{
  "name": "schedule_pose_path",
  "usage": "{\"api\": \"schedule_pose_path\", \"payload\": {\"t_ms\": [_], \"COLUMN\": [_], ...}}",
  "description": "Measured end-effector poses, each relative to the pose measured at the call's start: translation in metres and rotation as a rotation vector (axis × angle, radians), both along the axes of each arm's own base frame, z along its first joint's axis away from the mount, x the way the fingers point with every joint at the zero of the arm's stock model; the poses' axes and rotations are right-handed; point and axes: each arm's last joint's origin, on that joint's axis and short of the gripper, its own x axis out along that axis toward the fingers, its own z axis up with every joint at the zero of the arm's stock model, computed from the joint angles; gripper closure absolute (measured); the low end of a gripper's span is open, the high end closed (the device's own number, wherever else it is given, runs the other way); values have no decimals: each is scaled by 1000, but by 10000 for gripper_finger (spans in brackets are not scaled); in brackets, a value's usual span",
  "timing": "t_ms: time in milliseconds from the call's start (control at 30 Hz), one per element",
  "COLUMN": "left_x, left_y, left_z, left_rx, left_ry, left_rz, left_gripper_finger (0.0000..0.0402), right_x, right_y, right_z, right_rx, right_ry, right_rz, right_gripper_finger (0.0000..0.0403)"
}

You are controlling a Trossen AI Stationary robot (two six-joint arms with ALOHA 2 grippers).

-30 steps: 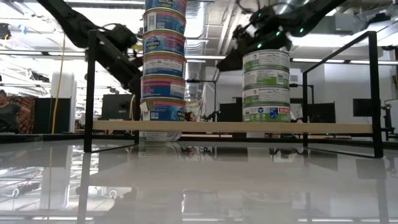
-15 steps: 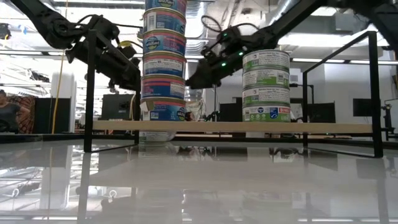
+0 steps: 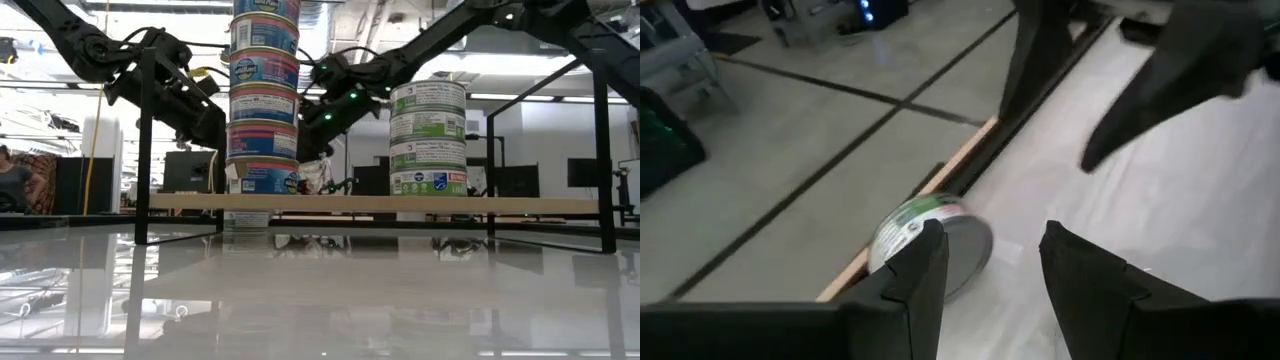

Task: Stack canned seafood by type on shelf
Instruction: Stack the green tuna can on top of the green tuna can on the shelf

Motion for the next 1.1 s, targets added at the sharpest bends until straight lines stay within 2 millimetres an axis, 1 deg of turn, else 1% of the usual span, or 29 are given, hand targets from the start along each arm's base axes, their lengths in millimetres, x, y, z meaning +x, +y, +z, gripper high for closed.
{"api": "schedule_pose_path", "payload": {"t_ms": [67,200,333,433,633,767,967,1100], "left_x": [-3,-7,-9,-11,-11,-11,-11,-11], "left_y": [1,5,8,9,9,9,9,9], "left_z": [-3,-3,-3,-3,-3,-4,-3,-3], "left_rx": [22,40,47,59,61,56,58,61], "left_ry": [25,41,47,65,77,79,73,65], "left_rz": [19,66,100,158,169,162,155,154], "left_gripper_finger": [249,249,249,249,249,249,249,249], "right_x": [8,19,30,35,36,34,21,17], "right_y": [1,-5,-9,-12,-14,-14,-30,-38], "right_z": [2,8,2,-3,-2,1,3,2], "right_rx": [-3,-1,20,45,73,45,30,42], "right_ry": [1,12,40,45,61,129,200,200], "right_rz": [9,5,4,-11,-43,-52,-56,-38], "right_gripper_finger": [113,113,113,113,113,113,113,113]}}
